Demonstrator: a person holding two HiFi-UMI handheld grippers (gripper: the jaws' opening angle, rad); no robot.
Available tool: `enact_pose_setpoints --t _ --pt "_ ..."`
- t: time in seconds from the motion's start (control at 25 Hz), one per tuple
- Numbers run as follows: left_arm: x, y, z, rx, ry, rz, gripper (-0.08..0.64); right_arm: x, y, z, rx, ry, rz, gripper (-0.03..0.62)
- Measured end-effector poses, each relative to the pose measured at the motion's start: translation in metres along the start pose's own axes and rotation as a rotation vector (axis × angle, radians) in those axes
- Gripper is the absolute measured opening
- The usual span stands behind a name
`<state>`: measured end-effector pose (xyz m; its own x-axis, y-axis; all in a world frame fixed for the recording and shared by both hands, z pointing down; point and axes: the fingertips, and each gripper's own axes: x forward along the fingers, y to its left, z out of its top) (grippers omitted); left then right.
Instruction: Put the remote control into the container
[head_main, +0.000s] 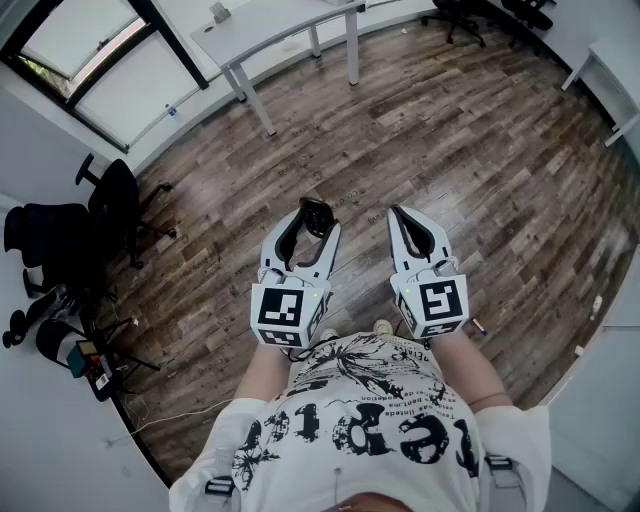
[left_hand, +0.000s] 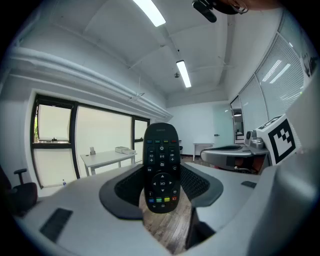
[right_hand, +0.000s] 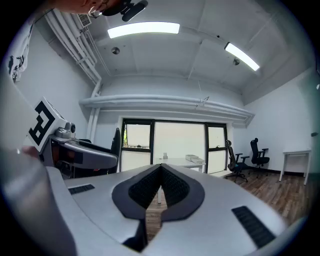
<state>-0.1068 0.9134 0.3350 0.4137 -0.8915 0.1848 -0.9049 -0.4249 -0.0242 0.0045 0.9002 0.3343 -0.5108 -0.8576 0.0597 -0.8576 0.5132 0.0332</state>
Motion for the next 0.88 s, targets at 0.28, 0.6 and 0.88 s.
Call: enact_pose_setpoints --t 0.28,0.6,0.88 --pt "0.007 -0.004 -0.001 -0.011 0.004 -0.005 0.234 0.001 -0.006 -0.006 0.025 0.022 0.009 0.003" --pt "0.037 -0.034 -0.002 -0.041 -0.005 -0.041 0.233 -0.01 -0.034 -0.023 0.043 0.058 0.035 0.002" --pt "0.075 -0.089 0.001 -0.012 -0.01 -0.051 0.233 -0.041 -0.092 -0.038 0.065 0.06 0.022 0.003"
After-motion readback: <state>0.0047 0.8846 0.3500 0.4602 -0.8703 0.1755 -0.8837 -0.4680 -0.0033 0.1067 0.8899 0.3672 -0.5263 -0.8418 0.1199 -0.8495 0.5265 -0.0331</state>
